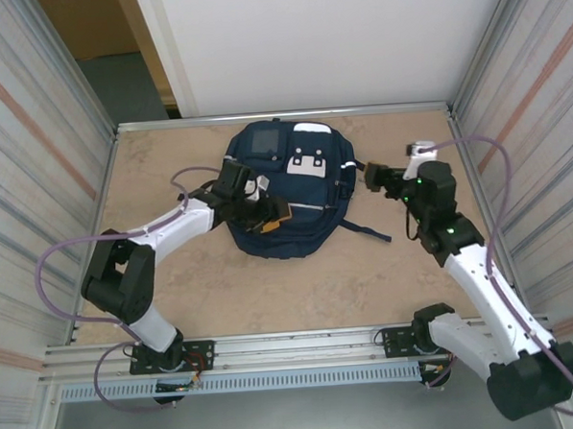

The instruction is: Pack books, pencil case, and school supplies into a backpack

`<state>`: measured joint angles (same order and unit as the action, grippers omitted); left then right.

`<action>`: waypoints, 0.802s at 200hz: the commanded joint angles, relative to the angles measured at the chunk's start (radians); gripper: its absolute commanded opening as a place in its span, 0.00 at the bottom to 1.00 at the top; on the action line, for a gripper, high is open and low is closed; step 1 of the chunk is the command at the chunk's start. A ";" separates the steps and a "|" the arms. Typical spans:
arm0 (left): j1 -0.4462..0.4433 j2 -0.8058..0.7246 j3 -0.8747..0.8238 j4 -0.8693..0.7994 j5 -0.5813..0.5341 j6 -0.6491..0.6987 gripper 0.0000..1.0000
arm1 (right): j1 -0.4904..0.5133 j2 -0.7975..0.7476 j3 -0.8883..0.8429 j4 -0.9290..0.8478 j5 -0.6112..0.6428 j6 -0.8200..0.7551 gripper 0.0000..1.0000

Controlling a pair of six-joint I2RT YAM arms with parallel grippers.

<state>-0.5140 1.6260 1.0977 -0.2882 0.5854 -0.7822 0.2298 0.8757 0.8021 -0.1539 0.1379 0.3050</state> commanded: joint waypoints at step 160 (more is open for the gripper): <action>0.366 -0.341 -0.557 0.680 -0.621 0.881 0.99 | -0.205 0.553 -0.432 0.932 -0.039 -0.268 0.99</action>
<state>-0.1730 1.2579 0.5270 0.2401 -0.0849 0.0402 0.0601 1.3567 0.3347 0.5926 0.1390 0.0978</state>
